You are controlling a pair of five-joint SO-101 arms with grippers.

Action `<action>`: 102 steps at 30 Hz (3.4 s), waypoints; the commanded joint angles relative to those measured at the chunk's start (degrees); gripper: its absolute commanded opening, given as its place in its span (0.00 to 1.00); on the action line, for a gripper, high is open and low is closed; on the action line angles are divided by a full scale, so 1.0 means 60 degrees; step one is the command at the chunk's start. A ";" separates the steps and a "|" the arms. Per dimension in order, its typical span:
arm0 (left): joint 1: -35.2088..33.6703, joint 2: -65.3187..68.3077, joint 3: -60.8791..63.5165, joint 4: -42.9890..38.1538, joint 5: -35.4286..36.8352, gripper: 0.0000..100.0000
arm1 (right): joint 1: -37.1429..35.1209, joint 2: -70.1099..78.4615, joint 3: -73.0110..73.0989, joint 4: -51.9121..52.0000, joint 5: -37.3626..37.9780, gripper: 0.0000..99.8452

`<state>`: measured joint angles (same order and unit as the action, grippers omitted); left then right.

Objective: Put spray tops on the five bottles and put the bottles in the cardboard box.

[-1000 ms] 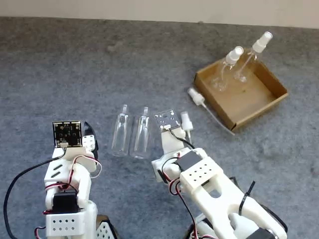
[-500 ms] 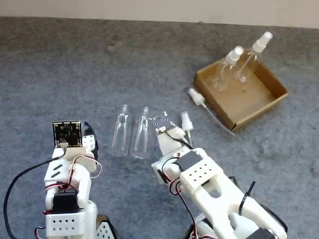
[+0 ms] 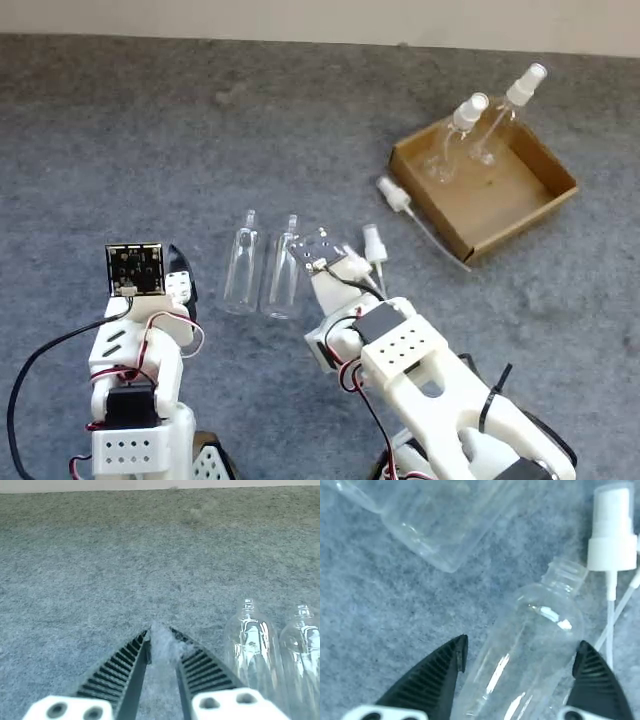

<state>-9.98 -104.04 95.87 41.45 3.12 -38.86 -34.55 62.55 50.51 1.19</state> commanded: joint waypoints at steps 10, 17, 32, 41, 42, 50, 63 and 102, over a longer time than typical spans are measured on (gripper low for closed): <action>0.0154 -0.0066 0.0198 -0.0044 0.0029 0.01 | -0.0037 -0.0330 -0.0139 0.0154 0.0161 0.16; 0.0154 -0.0066 0.0198 -0.0029 0.0029 0.01 | -0.0037 -0.1531 -0.0418 0.1634 0.1348 0.16; 0.0168 -0.0066 0.0198 0.0161 0.0029 0.01 | 0.3201 -0.8154 -0.0491 0.3289 0.1421 0.16; 0.1238 -0.0066 0.0183 0.0835 -0.0396 0.01 | 0.4300 -1.0220 0.1253 0.2410 0.1363 0.16; 0.1429 -0.0066 0.0168 0.1011 -0.0777 0.01 | 0.4300 -1.0366 0.1560 0.2190 0.1348 0.16; 0.2205 -0.0066 -0.2073 0.3853 -0.2051 0.01 | 0.4315 -1.1143 0.3099 0.1209 0.1348 0.16; 0.2190 0.2996 -0.5385 0.4821 -0.3473 0.01 | 0.5223 -1.1773 0.3231 0.1150 0.1143 0.16; 0.6117 2.0125 -1.7429 0.6227 0.2872 0.35 | 0.5575 -1.1788 0.3612 0.1136 0.0337 0.16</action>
<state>25.89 15.52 -4.53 78.73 11.74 -6.07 -104.62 84.79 58.86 3.65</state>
